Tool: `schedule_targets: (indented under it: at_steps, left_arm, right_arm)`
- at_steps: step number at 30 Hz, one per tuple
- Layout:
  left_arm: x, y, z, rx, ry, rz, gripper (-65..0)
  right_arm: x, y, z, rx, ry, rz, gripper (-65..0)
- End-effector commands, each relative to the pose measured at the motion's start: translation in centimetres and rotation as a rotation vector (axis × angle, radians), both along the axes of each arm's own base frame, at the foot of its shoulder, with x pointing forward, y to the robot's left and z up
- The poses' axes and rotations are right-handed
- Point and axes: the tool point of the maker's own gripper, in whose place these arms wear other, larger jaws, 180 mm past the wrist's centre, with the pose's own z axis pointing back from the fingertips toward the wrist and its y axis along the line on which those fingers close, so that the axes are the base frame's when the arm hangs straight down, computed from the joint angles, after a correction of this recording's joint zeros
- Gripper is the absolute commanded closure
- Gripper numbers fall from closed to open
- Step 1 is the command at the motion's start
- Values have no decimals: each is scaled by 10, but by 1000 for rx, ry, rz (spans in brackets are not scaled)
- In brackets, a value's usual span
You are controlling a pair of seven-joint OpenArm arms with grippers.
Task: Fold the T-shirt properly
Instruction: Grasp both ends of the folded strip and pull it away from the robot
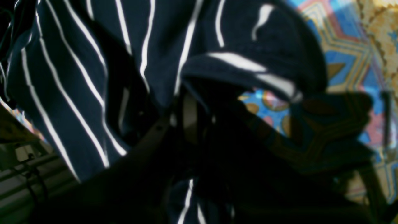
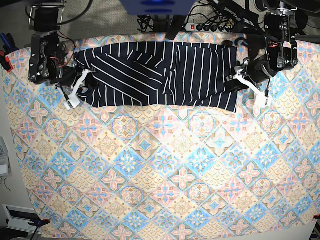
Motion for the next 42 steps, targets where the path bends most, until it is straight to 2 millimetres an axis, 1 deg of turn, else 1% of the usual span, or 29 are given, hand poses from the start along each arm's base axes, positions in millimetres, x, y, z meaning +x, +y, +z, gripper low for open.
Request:
schedule_targets:
  at_steps: [1,2,3,4,7,10,11,14,16,18,19,22,24,27,29,30,33,35,37,39,40,42]
  left_arm:
    - [6,1,9,-1,-37,-8,-101]
    - [4,1,8,-1,-34,-7,-101]
    - [4,0,8,-2,-34,-6,-101]
    - [4,0,8,-4,-34,-6,-101]
    - [4,-9,6,-33,-34,9,-101]
    - [4,-12,6,-43,-35,15,-100]
    - [4,-17,5,-58,-35,21,-100]
    - [7,-21,4,-52,-40,26,-100]
    - [14,-30,4,-51,-55,31,-100]
    - [15,-35,0,-35,-53,32,-101]
    - [21,-41,2,-39,-66,37,-101]
    - [29,-49,2,-26,-82,36,-103]
    - [34,-61,2,-18,-89,4,-103]
    - [31,-68,-6,-23,-64,-14,-101]
    - [28,-68,-8,-25,-55,-16,-103]
    - [26,-67,-10,-22,-50,-17,-103]
    - [20,-65,-13,-16,-35,-17,-105]
    - [19,-59,-13,-1,-33,-22,-105]
    - [19,-57,-13,4,-35,-24,-105]
    - [19,-57,-13,5,-35,-24,-105]
    - [19,-57,-13,5,-35,-24,-105]
    - [19,-57,-11,8,-41,-26,-105]
  right_arm:
    - [-7,0,1,-34,20,54,-1]
    - [0,0,9,-49,-10,69,-3]
    - [6,-5,18,-67,-38,72,-4]
    - [13,-14,28,-90,-70,64,-4]
    - [29,-32,54,-134,-152,27,-4]
    - [40,-47,77,-175,-218,0,-4]
    - [43,-50,83,-184,-238,-7,-4]
    - [51,-52,95,-198,-281,-9,-4]
    - [57,-49,102,-200,-305,0,-4]
    - [65,-47,110,-204,-335,9,-4]
    - [67,-46,113,-205,-345,10,-4]
    - [76,-45,123,-211,-381,13,-4]
    - [78,-47,127,-223,-392,15,-4]
    - [78,-53,135,-292,-413,38,-4]
    - [80,-50,145,-320,-447,57,-4]
    - [78,-46,146,-322,-450,73,-4]
    - [66,-39,134,-313,-416,98,-6]
    - [61,-43,122,-328,-374,96,-7]
    - [51,-54,106,-369,-322,89,-7]
    - [49,-60,95,-392,-309,75,-7]
    - [47,-66,88,-416,-295,70,-9]
    - [43,-77,75,-461,-263,67,-33]
